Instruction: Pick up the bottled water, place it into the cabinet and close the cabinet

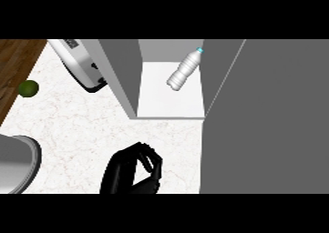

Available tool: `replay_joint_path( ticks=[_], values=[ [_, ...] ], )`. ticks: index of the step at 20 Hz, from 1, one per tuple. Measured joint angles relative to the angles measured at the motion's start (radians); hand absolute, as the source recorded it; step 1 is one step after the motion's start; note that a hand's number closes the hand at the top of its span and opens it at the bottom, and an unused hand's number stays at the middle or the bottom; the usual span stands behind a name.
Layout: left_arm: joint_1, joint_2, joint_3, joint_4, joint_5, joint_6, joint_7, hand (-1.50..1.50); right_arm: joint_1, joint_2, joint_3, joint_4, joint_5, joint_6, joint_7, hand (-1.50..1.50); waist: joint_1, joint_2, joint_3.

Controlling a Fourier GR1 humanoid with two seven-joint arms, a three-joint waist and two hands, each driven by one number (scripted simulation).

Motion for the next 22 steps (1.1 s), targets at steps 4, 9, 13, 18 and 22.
replay_joint_path(
  ticks=[4,9,13,18,22],
  values=[
    [0.079,0.116,0.027,-0.099,0.011,-0.035,0.004,1.50,0.015,-0.018,0.015,-0.001,0.003,0.052,0.009,1.50,0.000,0.000,0.000],
    [0.155,0.242,0.091,-0.185,0.041,-0.086,-0.001,1.50,0.020,-0.042,0.079,-0.005,0.008,0.132,0.025,1.50,-0.001,-0.002,-0.001],
    [0.214,0.330,0.161,-0.251,0.088,-0.143,-0.018,-1.50,0.026,-0.022,0.122,-0.012,0.012,0.177,0.012,1.50,-0.006,-0.005,-0.002],
    [0.282,0.411,0.245,-0.322,0.158,-0.203,-0.028,-1.50,0.013,-0.020,0.159,-0.020,0.019,0.205,0.007,1.50,-0.002,-0.009,-0.005],
    [0.333,0.474,0.323,-0.346,0.202,-0.241,-0.043,-1.50,0.005,-0.029,0.209,-0.023,0.025,0.218,0.024,1.50,0.003,-0.011,-0.008]
  ],
)
